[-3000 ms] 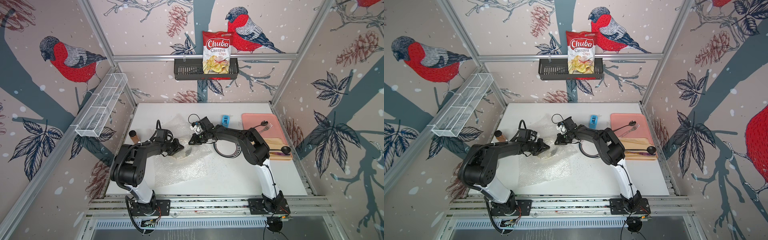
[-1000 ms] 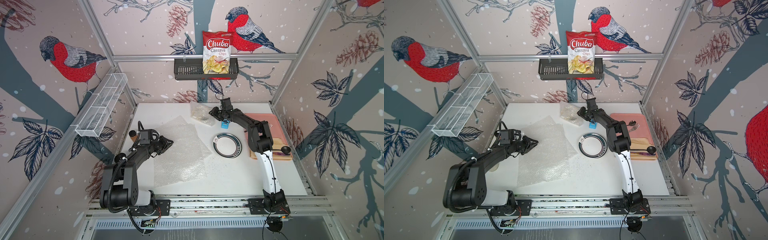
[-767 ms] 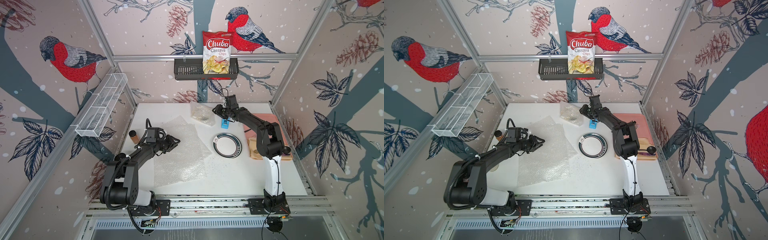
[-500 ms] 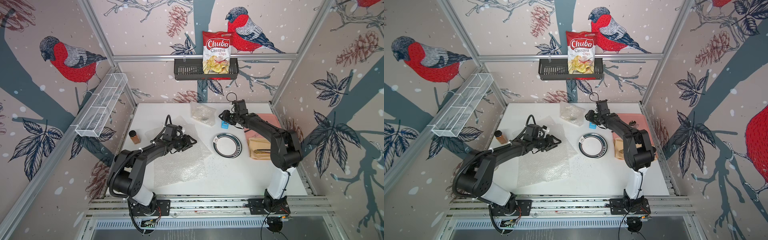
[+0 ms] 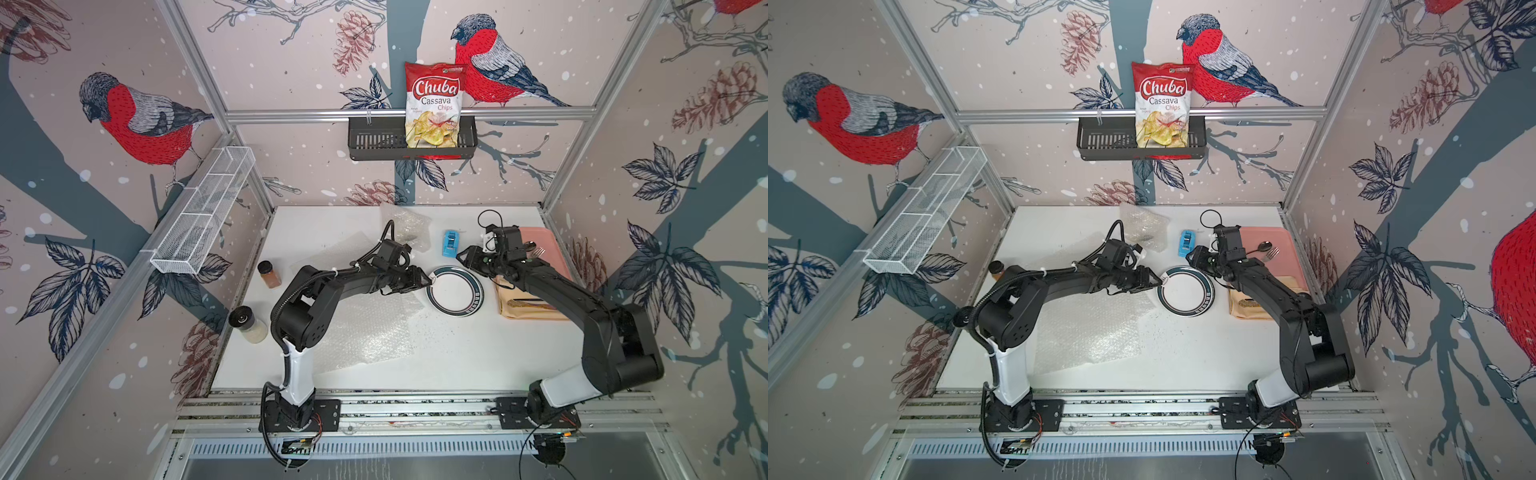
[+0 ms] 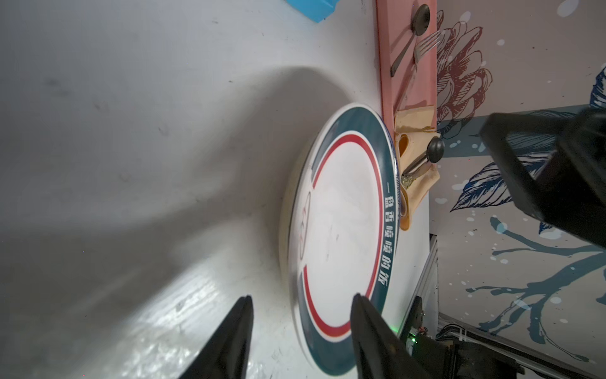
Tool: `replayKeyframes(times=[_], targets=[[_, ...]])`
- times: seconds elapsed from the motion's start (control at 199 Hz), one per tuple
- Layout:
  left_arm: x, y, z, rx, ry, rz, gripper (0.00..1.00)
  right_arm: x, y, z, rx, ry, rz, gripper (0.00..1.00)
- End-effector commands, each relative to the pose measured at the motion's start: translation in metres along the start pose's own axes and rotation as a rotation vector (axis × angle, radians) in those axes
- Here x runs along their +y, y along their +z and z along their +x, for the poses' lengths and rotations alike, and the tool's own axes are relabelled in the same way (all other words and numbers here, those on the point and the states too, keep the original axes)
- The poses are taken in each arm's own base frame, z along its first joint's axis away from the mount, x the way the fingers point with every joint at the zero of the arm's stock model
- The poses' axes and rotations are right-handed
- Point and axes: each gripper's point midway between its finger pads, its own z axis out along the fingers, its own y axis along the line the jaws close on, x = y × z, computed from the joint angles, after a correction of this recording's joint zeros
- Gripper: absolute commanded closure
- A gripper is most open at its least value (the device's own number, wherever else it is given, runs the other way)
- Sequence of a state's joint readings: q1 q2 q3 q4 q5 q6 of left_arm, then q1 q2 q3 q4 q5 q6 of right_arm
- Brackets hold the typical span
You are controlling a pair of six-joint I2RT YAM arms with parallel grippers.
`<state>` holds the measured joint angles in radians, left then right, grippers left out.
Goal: Wrap dinner plates in bubble wrap
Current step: Pick up the plate.
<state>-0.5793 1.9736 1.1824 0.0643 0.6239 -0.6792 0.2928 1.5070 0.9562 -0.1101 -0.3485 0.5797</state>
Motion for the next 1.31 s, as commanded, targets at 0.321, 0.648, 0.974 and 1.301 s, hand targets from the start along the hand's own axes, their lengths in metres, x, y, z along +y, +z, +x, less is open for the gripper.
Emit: replayKeyframes(times=[0.321, 0.648, 0.974, 1.301], targets=[[0.007, 0.026, 0.003, 0.043, -0.006, -0.005, 0.71, -0.006, 0.000, -0.001, 0.004, 0.014, -0.051, 0.52], [-0.003, 0.022, -0.002, 0.040, -0.006, 0.020, 0.90, -0.005, 0.003, -0.001, 0.009, 0.017, -0.062, 0.54], [-0.021, 0.015, -0.001, 0.043, -0.016, 0.104, 0.99, -0.004, 0.002, -0.001, 0.007, 0.018, -0.069, 0.56], [-0.050, -0.022, -0.017, -0.026, -0.048, 0.260, 1.00, 0.003, -0.001, -0.003, 0.000, 0.008, -0.089, 0.57]])
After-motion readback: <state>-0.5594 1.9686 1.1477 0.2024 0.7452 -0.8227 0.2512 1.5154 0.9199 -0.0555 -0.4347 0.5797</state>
